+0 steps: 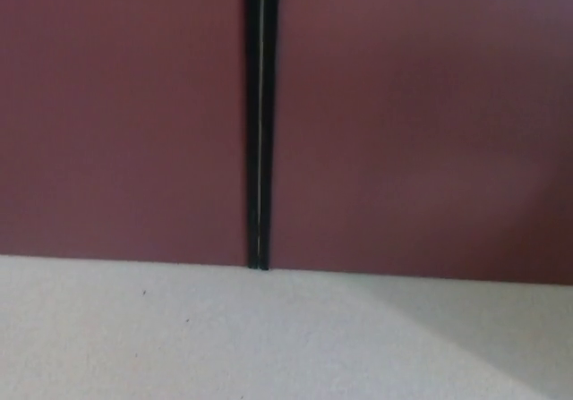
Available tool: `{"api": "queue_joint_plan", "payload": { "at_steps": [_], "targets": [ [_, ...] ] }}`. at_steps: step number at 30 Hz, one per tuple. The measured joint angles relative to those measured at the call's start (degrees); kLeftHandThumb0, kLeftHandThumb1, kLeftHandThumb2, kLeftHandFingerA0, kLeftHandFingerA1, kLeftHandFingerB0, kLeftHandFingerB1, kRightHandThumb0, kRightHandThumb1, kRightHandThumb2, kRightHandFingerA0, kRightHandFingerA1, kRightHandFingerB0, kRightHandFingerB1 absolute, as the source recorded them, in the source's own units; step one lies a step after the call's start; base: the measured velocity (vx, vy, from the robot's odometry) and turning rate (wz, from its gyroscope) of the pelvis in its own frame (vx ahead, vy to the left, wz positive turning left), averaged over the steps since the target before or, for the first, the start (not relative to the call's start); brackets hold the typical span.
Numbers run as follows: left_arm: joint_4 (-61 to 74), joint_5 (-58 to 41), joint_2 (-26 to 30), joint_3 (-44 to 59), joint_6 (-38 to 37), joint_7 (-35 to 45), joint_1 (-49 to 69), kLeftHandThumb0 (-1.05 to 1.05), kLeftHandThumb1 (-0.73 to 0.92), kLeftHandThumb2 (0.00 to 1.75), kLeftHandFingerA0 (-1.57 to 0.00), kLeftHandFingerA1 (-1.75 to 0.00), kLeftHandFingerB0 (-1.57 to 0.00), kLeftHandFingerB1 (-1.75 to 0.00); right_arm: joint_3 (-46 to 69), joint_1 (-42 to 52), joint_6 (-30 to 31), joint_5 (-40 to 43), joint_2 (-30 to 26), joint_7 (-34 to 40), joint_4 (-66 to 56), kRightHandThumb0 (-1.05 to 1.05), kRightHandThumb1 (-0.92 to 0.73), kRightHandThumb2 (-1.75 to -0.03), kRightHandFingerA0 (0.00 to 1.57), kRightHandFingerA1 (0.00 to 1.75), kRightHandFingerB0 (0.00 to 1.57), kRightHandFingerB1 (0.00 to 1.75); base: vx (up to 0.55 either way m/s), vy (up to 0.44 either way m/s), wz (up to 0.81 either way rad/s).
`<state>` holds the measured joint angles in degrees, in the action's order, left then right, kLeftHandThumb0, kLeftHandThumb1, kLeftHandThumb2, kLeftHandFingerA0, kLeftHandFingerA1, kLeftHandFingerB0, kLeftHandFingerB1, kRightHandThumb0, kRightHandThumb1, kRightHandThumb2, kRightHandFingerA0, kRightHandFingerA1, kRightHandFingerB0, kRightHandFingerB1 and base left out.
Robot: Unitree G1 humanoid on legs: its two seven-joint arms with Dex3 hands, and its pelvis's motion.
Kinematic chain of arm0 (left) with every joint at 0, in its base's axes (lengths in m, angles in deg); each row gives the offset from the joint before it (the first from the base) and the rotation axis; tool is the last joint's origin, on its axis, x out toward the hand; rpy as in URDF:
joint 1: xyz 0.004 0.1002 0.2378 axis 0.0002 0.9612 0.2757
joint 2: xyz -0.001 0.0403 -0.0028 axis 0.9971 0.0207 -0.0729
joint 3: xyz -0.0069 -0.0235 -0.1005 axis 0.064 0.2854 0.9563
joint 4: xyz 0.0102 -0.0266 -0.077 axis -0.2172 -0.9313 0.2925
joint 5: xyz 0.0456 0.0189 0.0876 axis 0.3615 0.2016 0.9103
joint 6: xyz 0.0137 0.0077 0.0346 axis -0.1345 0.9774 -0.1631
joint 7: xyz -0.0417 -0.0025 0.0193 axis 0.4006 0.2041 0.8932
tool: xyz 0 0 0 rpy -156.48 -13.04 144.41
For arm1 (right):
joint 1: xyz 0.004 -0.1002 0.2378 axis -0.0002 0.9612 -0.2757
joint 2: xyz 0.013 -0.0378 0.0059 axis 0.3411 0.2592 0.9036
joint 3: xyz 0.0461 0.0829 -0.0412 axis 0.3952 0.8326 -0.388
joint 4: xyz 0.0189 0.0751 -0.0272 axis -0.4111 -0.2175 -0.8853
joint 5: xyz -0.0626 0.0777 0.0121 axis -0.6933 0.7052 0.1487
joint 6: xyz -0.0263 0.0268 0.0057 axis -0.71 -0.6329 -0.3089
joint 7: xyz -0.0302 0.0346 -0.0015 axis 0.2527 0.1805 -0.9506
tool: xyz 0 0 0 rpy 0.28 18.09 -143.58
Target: The robot walks towards the door handle and put its right hand on it and twist the handle
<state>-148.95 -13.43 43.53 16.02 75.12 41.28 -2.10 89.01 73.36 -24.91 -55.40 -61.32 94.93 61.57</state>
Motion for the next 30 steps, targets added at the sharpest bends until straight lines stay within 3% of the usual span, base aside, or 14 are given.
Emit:
{"api": "queue_joint_plan", "payload": {
  "at_steps": [11, 30],
  "targets": [
    [0.0, 0.1, -0.4, 0.1, -0.3, 0.2, 0.0, -0.41, 0.20, 0.98, -0.88, -0.97, -0.60, -0.83, -1.4, 0.1, 0.4, -0.6, -0.3, 0.6, -0.2, -0.21, -0.66, -0.60, 0.70, 0.45, 0.50, 0.38, 0.09, -0.042, 0.01],
    [-0.3, 0.1, 0.5, 0.1, 0.1, 0.7, 0.1, -0.44, 0.20, 0.96, -0.89, -0.96, -0.61, -0.83, -2.3, 1.3, 0.6, -0.6, 0.3, 0.6, -0.2, -0.22, -0.66, -0.59, 0.73, 0.46, 0.52, 0.38, 0.20, -0.040, 0.05]
  ]
}}
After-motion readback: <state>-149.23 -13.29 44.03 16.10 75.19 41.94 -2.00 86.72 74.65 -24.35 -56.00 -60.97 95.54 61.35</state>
